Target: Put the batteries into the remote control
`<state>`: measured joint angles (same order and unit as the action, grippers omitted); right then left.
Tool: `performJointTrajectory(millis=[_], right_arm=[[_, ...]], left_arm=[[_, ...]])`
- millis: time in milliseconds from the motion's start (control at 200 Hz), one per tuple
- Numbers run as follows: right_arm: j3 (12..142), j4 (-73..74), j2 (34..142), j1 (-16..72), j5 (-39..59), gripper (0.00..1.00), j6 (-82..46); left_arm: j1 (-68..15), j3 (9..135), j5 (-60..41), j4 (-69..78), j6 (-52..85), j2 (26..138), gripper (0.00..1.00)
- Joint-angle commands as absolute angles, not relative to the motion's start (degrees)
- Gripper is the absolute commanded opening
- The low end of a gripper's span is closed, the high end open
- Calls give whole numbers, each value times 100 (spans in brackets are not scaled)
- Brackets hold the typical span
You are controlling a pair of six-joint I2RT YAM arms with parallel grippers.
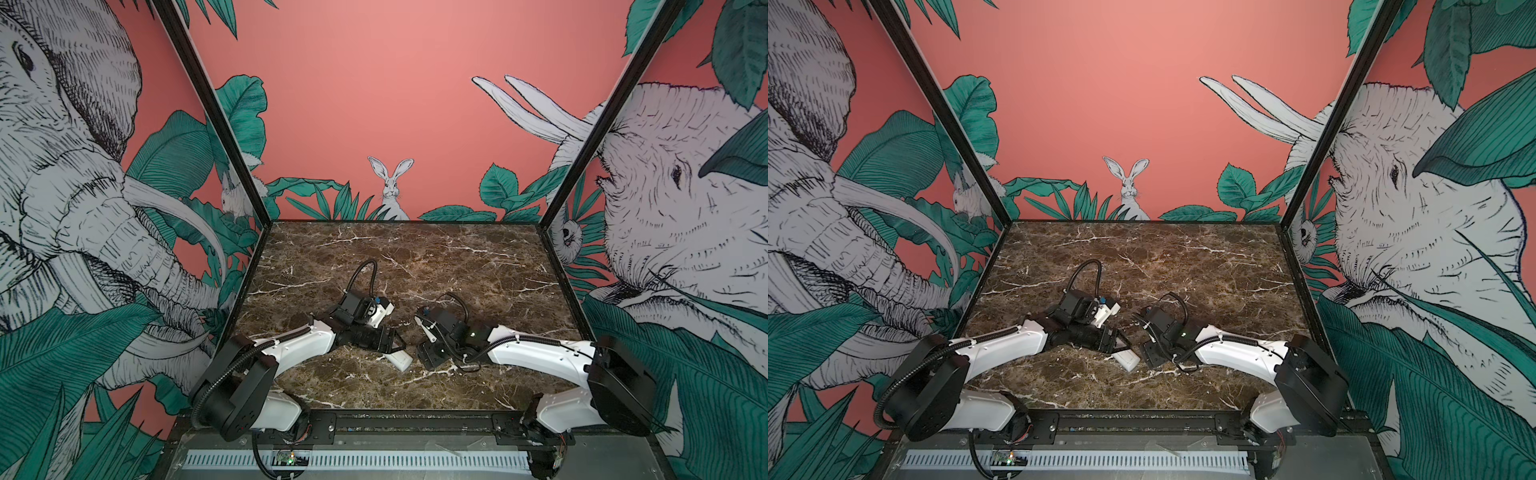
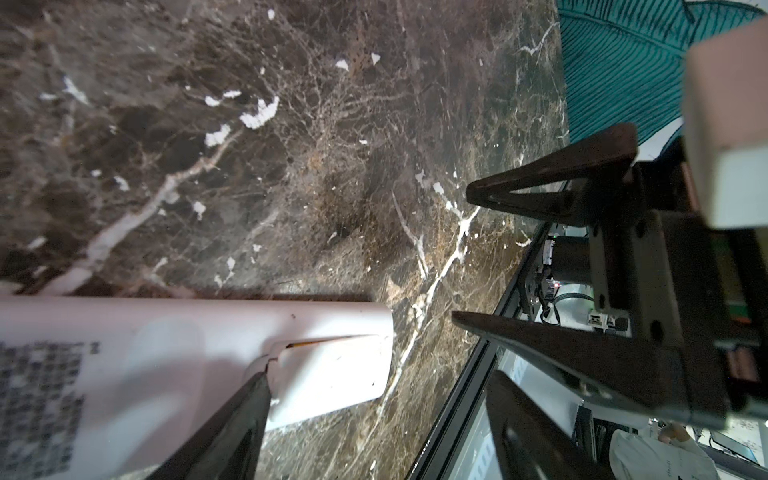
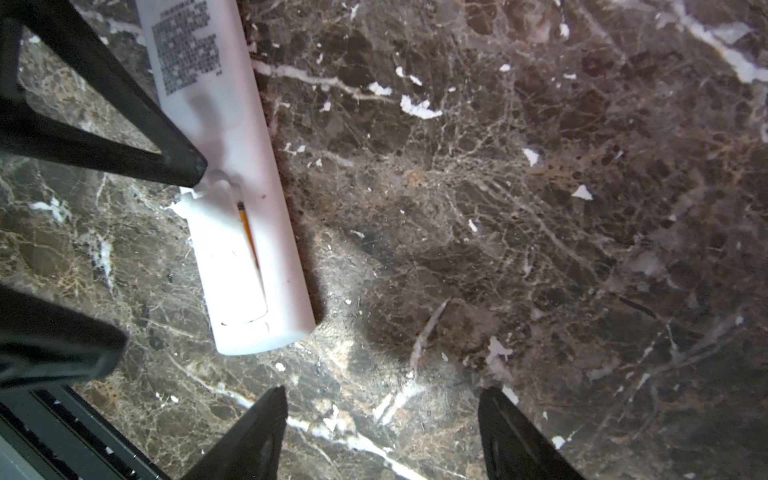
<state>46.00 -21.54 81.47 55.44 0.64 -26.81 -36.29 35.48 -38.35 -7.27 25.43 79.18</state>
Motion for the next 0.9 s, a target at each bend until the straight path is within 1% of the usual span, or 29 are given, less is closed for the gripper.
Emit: performJointTrajectory(millis=[0, 60, 155, 180, 200, 265, 305, 355, 425, 510, 660, 765, 895], right_arm=[[4562, -2078, 8091, 5519, 5, 73, -2688], [4566, -2021, 8098, 5514, 71, 73, -2669], [4630, -1940, 8157, 5520, 213, 69, -2587], [4648, -1914, 8182, 5520, 255, 66, -2571], [4670, -1891, 8207, 5520, 291, 62, -2551], [4730, -1784, 8287, 5520, 387, 47, -2506], [4774, -1721, 8357, 5524, 455, 40, -2479], [4872, -1656, 8460, 5525, 586, 35, -2408], [5053, -1636, 8650, 5553, 716, 29, -2332], [5286, -1581, 8898, 5588, 856, 26, -2239], [5667, -1481, 9420, 5725, 1004, 24, -2193], [5854, -1385, 9729, 5757, 1115, 23, -2192], [5974, -1369, 10084, 5783, 1144, 22, -2193]], left_arm=[[-3665, 3637, -3759, -945, 2443, 7863, 85], [-3669, 3695, -3718, -1054, 2396, 7809, 86], [-3665, 3856, -3509, -1359, 2276, 7646, 90], [-3665, 3889, -3498, -1456, 2241, 7583, 92], [-3665, 3934, -3271, -1544, 2218, 7528, 93], [-3652, 4061, -2967, -1842, 2144, 7336, 96], [-3635, 4138, -2760, -2029, 2114, 7201, 97], [-3600, 4211, -2451, -2249, 2096, 7017, 99], [-3478, 4315, -2025, -2606, 2096, 6768, 99], [-3198, 4394, -1695, -3014, 2091, 6514, 99], [-2648, 4394, -1524, -3465, 2008, 5923, 99], [-2587, 4567, -1301, -3797, 1824, 5652, 99], [-2570, 4747, -1235, -4038, 1732, 5579, 99]])
